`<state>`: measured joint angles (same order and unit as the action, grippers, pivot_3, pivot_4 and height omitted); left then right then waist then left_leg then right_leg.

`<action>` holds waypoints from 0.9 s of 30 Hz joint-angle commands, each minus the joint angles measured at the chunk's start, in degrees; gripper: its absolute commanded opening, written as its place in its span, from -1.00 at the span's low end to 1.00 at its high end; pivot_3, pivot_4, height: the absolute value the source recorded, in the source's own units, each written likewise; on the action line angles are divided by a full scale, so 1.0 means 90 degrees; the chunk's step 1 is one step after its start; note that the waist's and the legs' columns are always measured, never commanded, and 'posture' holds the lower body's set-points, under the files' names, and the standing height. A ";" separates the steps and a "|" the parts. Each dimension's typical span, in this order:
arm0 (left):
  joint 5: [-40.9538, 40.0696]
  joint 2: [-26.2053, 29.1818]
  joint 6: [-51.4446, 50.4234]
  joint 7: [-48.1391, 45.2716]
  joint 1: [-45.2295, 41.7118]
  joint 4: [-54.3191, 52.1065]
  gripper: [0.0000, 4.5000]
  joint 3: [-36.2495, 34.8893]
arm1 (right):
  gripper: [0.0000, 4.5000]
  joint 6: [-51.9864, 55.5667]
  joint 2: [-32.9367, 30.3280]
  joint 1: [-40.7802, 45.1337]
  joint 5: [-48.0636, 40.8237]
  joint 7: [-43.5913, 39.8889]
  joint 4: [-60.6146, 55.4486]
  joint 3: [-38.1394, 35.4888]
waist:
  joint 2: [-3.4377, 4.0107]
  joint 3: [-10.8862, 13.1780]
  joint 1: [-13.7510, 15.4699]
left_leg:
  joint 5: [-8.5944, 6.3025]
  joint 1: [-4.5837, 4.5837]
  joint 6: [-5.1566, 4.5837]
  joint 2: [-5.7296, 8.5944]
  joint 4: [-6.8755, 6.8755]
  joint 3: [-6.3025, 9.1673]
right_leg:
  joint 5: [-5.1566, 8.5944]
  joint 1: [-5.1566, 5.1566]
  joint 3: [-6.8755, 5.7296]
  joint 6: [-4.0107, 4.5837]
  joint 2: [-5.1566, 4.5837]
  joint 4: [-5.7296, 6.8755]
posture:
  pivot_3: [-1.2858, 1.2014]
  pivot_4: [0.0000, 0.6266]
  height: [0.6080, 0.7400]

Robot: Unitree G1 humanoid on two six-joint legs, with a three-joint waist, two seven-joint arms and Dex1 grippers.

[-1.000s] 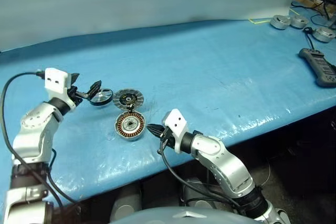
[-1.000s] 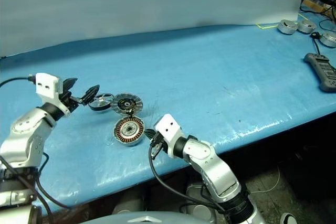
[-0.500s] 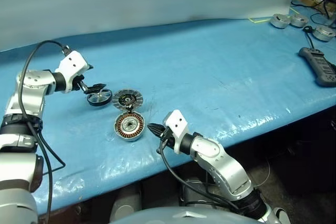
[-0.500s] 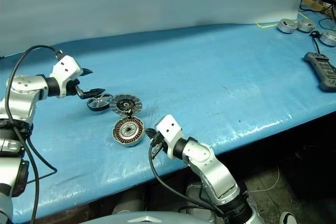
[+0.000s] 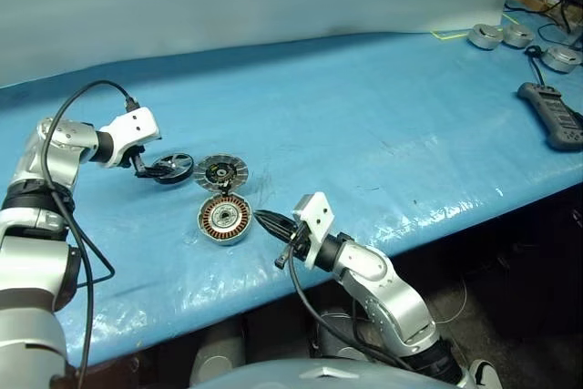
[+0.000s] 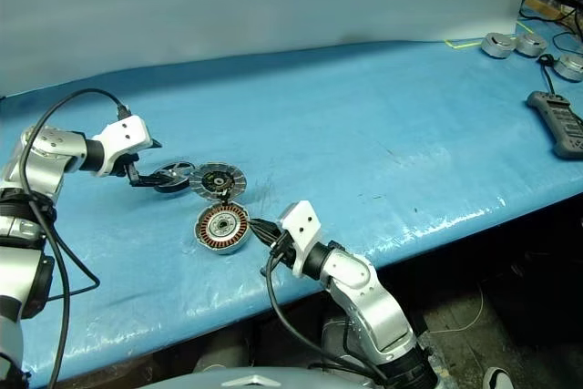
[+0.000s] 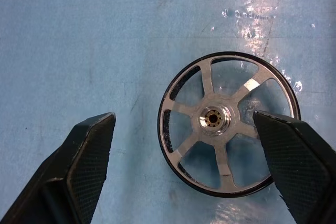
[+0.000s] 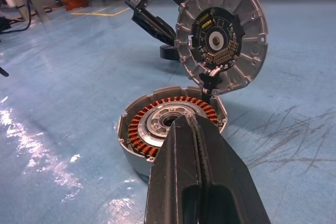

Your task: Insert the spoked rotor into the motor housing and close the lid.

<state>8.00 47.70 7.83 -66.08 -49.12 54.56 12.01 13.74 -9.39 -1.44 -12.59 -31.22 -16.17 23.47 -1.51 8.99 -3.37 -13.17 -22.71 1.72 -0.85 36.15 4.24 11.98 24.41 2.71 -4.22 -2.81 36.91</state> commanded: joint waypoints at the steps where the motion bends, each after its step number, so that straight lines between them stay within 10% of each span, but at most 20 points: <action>1: 0.0125 -0.0022 0.0244 0.0179 -0.0240 0.0149 1.00 -0.0056 | -0.99 -0.0692 0.0011 -0.0157 0.0004 -0.0096 0.0296 -0.0189 | -0.0003 0.0002 0.0003 | 0.0000 0.0000 0.0000 0.0000 0.0001 0.0000 | -0.0001 0.0000 0.0000 -0.0001 0.0000 0.0001 | 0.03 -0.52 1.00; 27: 0.0685 -0.0115 0.0520 -0.0576 -0.0394 0.0438 1.00 0.0297 | -0.99 -0.0696 0.0151 -0.0435 0.0264 0.0333 0.0731 -0.0270 | -0.0003 0.0004 0.0000 | 0.0000 0.0001 0.0000 0.0000 0.0018 -0.0001 | -0.0004 -0.0002 0.0003 -0.0004 0.0001 0.0015 | 0.03 -0.52 1.00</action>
<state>13.71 46.59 12.11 -70.88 -51.04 58.48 14.64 8.00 -8.47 -5.70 -10.22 -28.44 -8.77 21.44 -1.54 9.03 -3.37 -13.17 -22.70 1.72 -0.85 36.33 4.23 11.94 24.39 2.73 -4.26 -2.80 37.06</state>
